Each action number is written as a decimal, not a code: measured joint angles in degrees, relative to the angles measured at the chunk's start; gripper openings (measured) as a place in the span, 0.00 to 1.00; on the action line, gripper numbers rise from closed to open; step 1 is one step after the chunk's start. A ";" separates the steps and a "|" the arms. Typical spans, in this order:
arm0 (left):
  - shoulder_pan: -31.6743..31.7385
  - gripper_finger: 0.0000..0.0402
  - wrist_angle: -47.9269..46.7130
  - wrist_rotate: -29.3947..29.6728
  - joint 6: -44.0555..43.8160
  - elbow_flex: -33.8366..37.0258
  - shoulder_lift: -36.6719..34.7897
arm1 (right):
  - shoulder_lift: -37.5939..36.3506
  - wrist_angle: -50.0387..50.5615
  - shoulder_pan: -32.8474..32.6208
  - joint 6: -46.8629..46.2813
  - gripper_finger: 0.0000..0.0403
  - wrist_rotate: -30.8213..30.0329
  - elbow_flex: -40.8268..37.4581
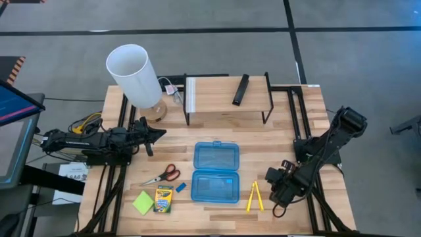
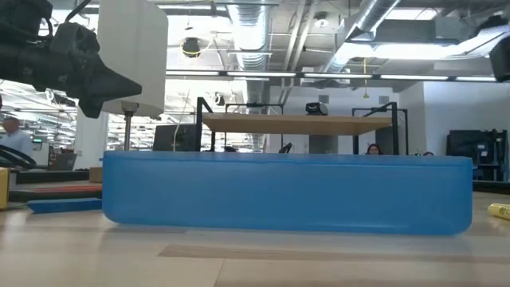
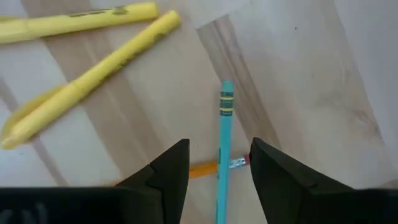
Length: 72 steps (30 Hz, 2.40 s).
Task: Pack school essentials
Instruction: Put the blue pencil into the blue supply box
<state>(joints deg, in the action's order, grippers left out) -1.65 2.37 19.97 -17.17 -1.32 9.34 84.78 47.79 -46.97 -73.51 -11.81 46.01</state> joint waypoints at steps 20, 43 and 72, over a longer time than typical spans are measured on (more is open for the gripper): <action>0.01 0.00 -0.39 -0.13 -1.09 0.01 0.00 | 0.84 -9.28 1.06 0.69 0.35 -0.37 -7.32; 0.01 0.00 -0.38 0.09 -1.09 0.01 0.00 | 0.86 3.54 4.96 8.94 0.03 1.59 3.45; 0.00 0.00 -0.37 0.20 -0.14 0.01 0.00 | 23.01 -16.52 27.14 55.10 0.07 4.47 39.05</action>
<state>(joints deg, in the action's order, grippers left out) -1.65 2.00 20.16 -17.30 -1.31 9.34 107.80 31.27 -19.84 -18.41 -7.34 85.06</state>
